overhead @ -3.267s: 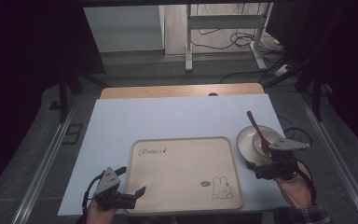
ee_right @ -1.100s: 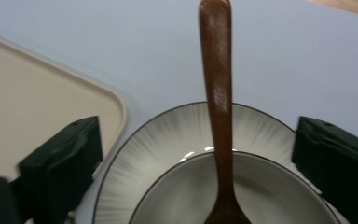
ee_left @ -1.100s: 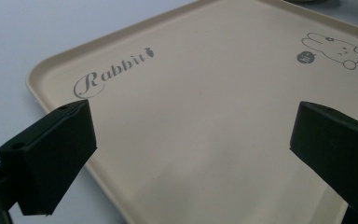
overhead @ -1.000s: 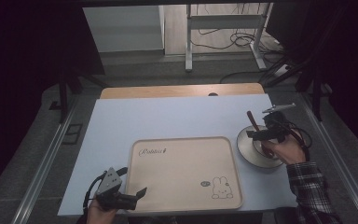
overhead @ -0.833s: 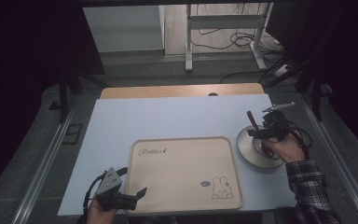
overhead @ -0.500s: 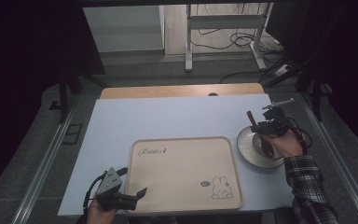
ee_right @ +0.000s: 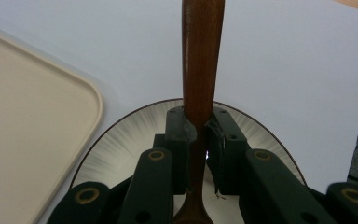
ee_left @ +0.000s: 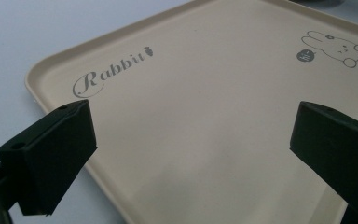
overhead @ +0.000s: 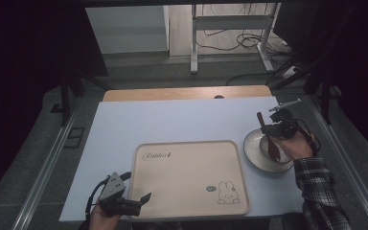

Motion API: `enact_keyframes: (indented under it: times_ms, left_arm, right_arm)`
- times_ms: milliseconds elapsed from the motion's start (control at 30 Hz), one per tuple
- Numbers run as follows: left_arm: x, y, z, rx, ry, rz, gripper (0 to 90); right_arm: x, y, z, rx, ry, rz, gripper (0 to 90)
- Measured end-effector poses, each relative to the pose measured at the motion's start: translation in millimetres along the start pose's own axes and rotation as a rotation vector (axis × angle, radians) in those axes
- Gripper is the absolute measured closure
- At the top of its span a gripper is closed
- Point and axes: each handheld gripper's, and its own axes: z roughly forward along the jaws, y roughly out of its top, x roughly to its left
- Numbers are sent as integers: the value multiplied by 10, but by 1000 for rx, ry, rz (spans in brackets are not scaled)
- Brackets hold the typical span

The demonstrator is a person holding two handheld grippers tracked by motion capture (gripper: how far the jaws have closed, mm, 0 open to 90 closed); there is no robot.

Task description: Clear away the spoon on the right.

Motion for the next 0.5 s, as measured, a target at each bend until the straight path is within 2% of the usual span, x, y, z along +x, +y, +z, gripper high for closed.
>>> enact_keyframes:
  times_ms: [500]
  left_arm:
    - [-1,-7,-33,-17,3,-6,0]
  right_arm:
    - [22,110,-244,-11,10,-16,794]
